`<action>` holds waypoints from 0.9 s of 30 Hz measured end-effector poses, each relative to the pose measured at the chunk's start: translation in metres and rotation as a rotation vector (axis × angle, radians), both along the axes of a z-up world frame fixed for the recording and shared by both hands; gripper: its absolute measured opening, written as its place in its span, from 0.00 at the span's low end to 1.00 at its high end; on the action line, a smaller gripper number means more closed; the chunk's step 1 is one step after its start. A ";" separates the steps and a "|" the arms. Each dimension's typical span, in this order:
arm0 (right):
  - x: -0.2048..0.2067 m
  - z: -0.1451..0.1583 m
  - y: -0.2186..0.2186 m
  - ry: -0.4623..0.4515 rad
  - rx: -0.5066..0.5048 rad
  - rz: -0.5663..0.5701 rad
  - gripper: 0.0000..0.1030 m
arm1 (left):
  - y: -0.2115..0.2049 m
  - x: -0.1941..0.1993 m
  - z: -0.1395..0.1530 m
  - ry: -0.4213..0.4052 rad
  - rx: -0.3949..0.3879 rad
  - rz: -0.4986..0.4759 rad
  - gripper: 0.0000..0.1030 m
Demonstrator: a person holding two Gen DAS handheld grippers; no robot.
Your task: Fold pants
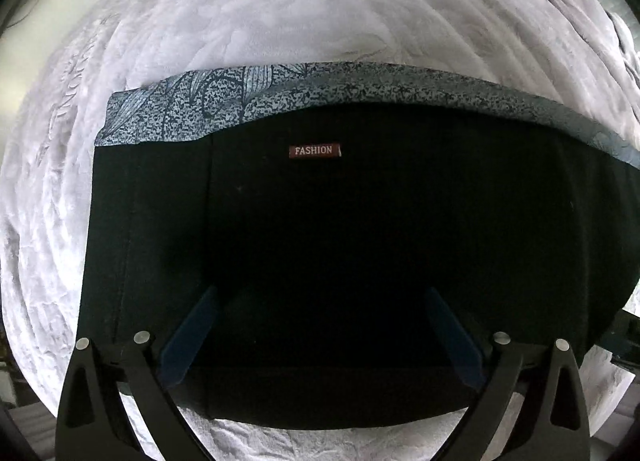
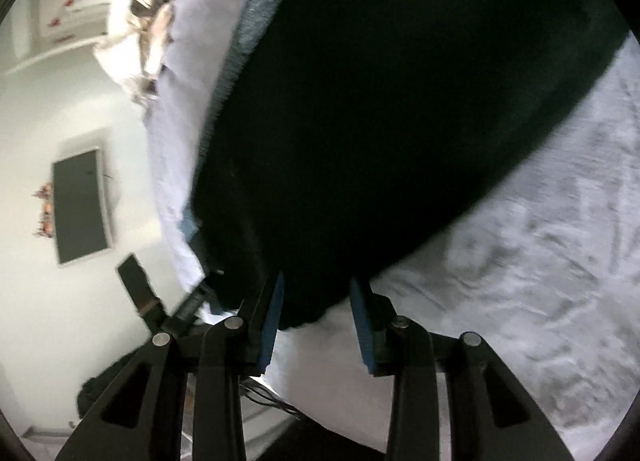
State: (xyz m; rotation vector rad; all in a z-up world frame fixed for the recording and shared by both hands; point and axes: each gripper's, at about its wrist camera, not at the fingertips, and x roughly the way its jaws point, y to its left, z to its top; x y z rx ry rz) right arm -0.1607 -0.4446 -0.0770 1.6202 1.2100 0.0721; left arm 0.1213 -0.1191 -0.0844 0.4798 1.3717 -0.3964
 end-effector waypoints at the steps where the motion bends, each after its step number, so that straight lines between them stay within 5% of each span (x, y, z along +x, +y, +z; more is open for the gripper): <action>1: 0.002 -0.005 0.002 0.012 0.006 -0.003 0.37 | -0.004 0.002 0.000 0.000 0.005 0.002 0.99; 4: 0.006 -0.020 0.008 0.050 0.053 -0.039 0.37 | -0.039 0.016 -0.014 0.004 0.016 0.005 0.99; 5: 0.009 -0.019 0.009 0.056 0.042 -0.031 0.30 | -0.042 0.016 -0.013 0.008 0.019 0.006 0.99; 6: 0.013 -0.011 0.007 0.048 -0.003 -0.008 0.08 | -0.049 0.033 -0.020 0.011 0.020 0.005 0.99; 10: 0.018 0.033 -0.010 -0.075 -0.172 0.080 0.08 | -0.047 0.026 -0.017 -0.002 0.018 0.000 1.00; 12: 0.018 0.026 -0.001 -0.009 -0.259 0.191 0.07 | -0.049 0.022 -0.019 -0.016 0.032 -0.006 1.00; 14: 0.004 0.011 -0.001 0.050 -0.228 0.178 0.08 | -0.051 0.020 -0.018 -0.014 0.053 0.004 1.00; 16: -0.017 0.011 -0.020 0.048 -0.169 0.066 0.10 | -0.055 0.016 -0.007 -0.020 0.067 0.002 1.00; 20: -0.053 0.012 -0.071 0.079 -0.206 -0.117 0.52 | -0.078 -0.009 0.013 -0.013 -0.007 -0.046 1.00; 24: -0.058 -0.014 -0.103 0.103 -0.143 -0.236 0.52 | -0.125 -0.043 -0.003 0.034 -0.015 -0.130 1.00; 25: -0.054 -0.025 -0.105 0.135 -0.112 -0.250 0.50 | -0.131 -0.047 -0.007 0.041 -0.011 -0.138 1.00; 26: -0.047 -0.029 -0.105 0.141 -0.084 -0.261 0.22 | -0.137 -0.052 -0.010 0.041 -0.003 -0.144 1.00; 27: -0.040 -0.023 -0.109 0.123 -0.088 -0.261 0.16 | -0.143 -0.057 -0.016 0.027 0.017 -0.152 1.00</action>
